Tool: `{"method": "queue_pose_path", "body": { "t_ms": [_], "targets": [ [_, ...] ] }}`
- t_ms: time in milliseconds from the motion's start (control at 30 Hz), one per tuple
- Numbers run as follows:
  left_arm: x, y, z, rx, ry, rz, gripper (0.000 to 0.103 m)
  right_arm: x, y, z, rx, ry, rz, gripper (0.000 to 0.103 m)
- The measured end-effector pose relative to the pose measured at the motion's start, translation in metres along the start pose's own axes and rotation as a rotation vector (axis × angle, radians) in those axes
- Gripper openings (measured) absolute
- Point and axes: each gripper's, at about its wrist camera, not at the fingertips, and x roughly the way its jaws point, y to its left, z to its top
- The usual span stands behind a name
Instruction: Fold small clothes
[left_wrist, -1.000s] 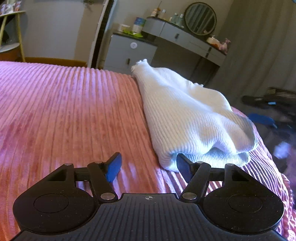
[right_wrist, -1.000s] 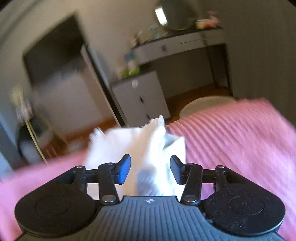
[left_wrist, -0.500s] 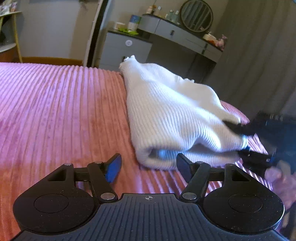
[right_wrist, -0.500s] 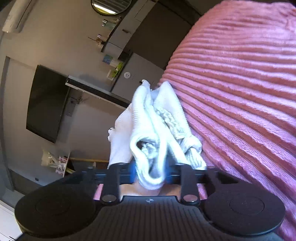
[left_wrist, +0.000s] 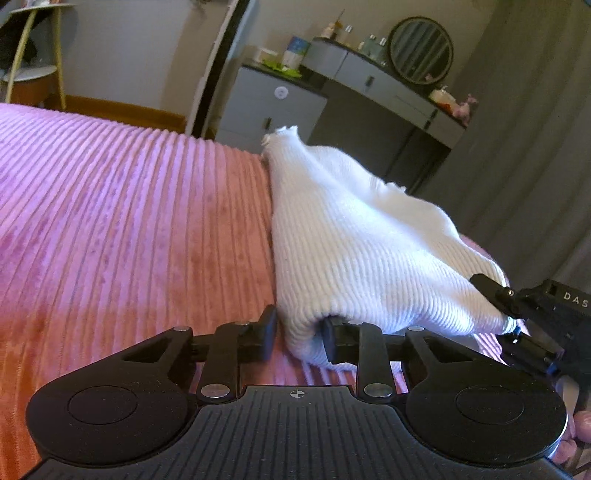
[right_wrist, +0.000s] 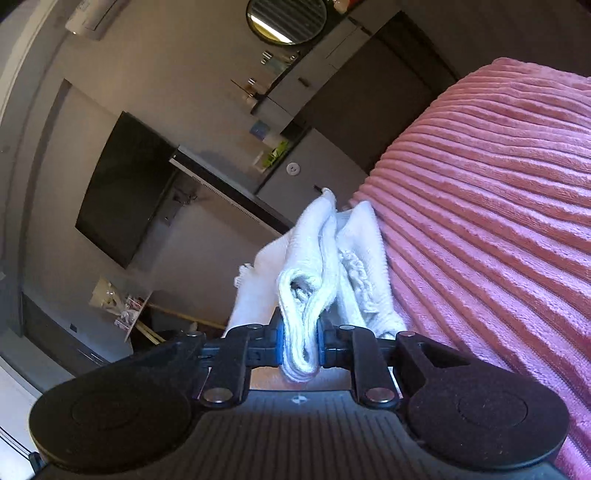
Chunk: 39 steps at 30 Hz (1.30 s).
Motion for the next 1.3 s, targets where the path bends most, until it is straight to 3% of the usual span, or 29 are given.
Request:
{"method": "queue_pose_path", "body": {
  "t_ms": [100, 400, 767, 1000, 1033, 1133, 1200, 1300],
  "targets": [
    [0.003, -0.001, 0.001, 0.015, 0.045, 0.033, 0.03, 0.009, -0.007, -0.009, -0.047, 0.036, -0.07, 0.016],
    [0.002, -0.002, 0.004, 0.034, 0.099, 0.07, 0.033, 0.006, -0.009, -0.009, -0.055, 0.045, -0.059, 0.016],
    [0.004, -0.002, 0.004, 0.068, 0.116, 0.081, 0.034, 0.008, 0.001, -0.012, -0.176, 0.05, -0.097, 0.016],
    [-0.009, 0.012, 0.007, 0.077, 0.126, 0.079, 0.044, -0.001, 0.005, -0.003, -0.179, 0.073, -0.098, 0.019],
    [-0.013, 0.013, 0.007, 0.092, 0.123, 0.088, 0.044, -0.005, 0.006, 0.0, -0.175, 0.062, -0.099, 0.02],
    [-0.025, 0.02, 0.012, 0.133, 0.097, 0.147, 0.043, -0.02, 0.005, 0.011, -0.169, -0.018, -0.115, 0.044],
    [-0.03, 0.028, 0.019, 0.11, 0.091, 0.104, 0.049, -0.021, -0.005, 0.016, -0.111, -0.031, -0.08, 0.05],
    [-0.023, 0.033, 0.036, 0.019, 0.106, -0.016, 0.056, -0.007, -0.026, 0.022, 0.032, -0.001, 0.006, 0.058]
  ]
}}
